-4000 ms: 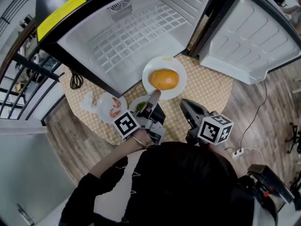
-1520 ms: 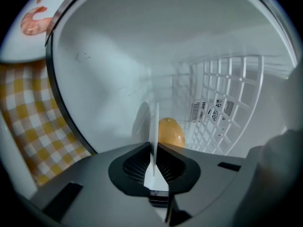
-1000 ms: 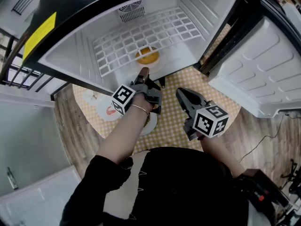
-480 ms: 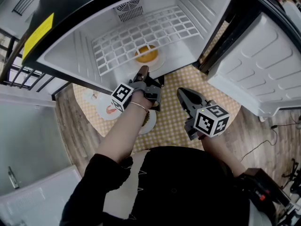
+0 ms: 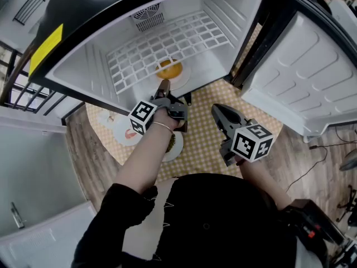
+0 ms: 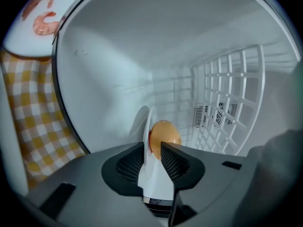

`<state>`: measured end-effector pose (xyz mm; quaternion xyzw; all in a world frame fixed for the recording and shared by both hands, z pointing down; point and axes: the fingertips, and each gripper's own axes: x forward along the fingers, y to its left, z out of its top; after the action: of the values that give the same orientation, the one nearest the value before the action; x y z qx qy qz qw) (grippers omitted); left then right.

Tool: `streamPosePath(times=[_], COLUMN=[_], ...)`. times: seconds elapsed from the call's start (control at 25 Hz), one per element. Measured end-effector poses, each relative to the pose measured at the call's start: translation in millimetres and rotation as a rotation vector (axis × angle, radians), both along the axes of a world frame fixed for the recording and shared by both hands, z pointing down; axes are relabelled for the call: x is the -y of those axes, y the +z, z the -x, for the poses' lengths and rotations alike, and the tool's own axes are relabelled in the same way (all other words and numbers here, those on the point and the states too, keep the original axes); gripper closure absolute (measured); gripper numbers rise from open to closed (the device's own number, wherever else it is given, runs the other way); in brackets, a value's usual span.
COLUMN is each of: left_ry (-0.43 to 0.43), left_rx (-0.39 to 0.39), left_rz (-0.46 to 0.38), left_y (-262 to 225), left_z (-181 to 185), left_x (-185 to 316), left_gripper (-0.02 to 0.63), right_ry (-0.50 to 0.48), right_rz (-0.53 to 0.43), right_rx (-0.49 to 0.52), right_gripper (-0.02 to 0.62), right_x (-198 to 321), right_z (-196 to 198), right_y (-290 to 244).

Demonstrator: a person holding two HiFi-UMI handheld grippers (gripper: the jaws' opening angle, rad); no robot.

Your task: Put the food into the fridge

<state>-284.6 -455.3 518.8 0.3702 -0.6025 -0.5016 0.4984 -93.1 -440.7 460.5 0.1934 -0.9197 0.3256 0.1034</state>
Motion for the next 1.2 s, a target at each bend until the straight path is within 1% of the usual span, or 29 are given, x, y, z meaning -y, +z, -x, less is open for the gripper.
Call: streamPosePath(times=[0.08,0.2,0.4,0.48,0.68,1.0,1.2], left_ry=[0.008,0.02,0.002,0.009,0.027,0.089,0.112], left_rx=[0.022,0.053,0.026,0.032,0.082,0.211,0.257], left_rz=[0.028,0.057,0.052,0.058,0.1,0.177,0.211], left_y=[2.6,7.3,0.2,0.3,2.3,-0.9,0.3], left_z=[1.2,4.1,2.0,1.2,1.0,1.6,0.3], left_x=[-1.4,-1.6,0.1,-0.1,-2.6,-2.9,-3.7], left_gripper=[0.492,0.488,0.484,0.483,0.466,0.453,0.449], right_ry=[0.005,0.011,0.027,0.036,0.049,0.095,0.122], right_rz=[0.002,0.008,0.016,0.014,0.017,0.01,0.018], right_rx=[0.005,0.017,0.029,0.031,0.042,0.078,0.11], right_gripper=[0.58,0.578,0.58,0.58,0.58,0.58,0.58], right_x=[-1.2,-2.6,-2.1,-1.7,-2.0,3.3,5.0], right_z=[-1.3,-2.4,-4.7,-6.4,-10.3,-19.5,-26.4], right_y=[-1.3,-4.2,-4.9,-5.0,-5.3,-11.0,-11.5])
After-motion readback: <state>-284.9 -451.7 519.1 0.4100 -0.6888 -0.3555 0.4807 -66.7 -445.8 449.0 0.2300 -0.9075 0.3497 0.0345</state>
